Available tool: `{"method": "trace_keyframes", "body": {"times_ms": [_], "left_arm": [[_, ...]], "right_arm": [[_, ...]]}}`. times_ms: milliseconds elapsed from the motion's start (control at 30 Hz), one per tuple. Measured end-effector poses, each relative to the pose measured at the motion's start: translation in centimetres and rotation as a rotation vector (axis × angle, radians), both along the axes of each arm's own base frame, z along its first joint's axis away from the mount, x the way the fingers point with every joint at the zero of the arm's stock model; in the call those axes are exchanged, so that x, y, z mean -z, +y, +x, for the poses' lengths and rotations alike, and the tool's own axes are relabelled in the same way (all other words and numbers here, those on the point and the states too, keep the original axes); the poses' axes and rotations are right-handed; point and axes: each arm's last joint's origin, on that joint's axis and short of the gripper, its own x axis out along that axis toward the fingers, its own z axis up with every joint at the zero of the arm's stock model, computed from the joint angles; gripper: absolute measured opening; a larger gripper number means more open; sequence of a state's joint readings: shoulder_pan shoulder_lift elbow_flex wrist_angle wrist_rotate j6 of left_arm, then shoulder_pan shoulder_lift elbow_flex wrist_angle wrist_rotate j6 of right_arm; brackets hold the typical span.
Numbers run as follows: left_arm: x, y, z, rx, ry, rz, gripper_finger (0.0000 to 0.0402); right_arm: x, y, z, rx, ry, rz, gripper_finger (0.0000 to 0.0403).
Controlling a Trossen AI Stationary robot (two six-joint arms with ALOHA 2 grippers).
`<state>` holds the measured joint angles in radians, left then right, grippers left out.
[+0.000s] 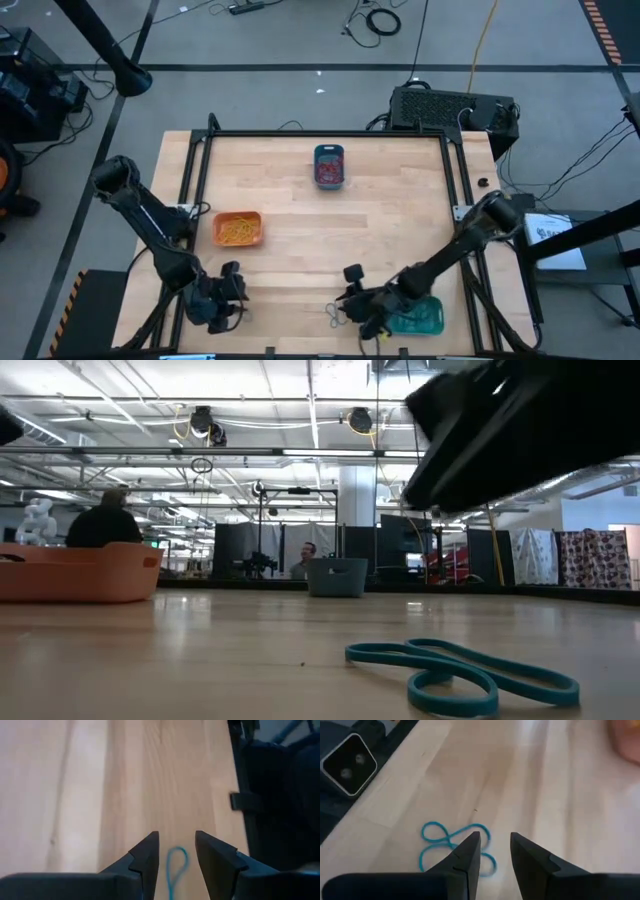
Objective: Sort rubber bands into baskets
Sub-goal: Put the right blue rubber band into the light blue bin
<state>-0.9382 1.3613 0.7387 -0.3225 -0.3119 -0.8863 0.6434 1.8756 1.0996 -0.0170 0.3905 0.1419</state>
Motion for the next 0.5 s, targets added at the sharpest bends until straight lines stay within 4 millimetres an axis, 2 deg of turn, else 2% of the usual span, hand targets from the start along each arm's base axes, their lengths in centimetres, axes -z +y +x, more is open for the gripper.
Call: {"method": "trace_keyframes", "body": {"times_ms": [200, 500], "left_arm": [[0.0, 0.1, 0.1, 0.022, -0.039, 0.059, 0.0134], [0.0, 0.2, 0.2, 0.044, -0.075, 0.105, 0.0134]], "right_arm": [[1.8, -0.5, 1.5, -0.074, 0.042, 0.105, 0.01], [3.7, -1.3, 2.6, -0.088, 0.076, 0.128, 0.01]]}}
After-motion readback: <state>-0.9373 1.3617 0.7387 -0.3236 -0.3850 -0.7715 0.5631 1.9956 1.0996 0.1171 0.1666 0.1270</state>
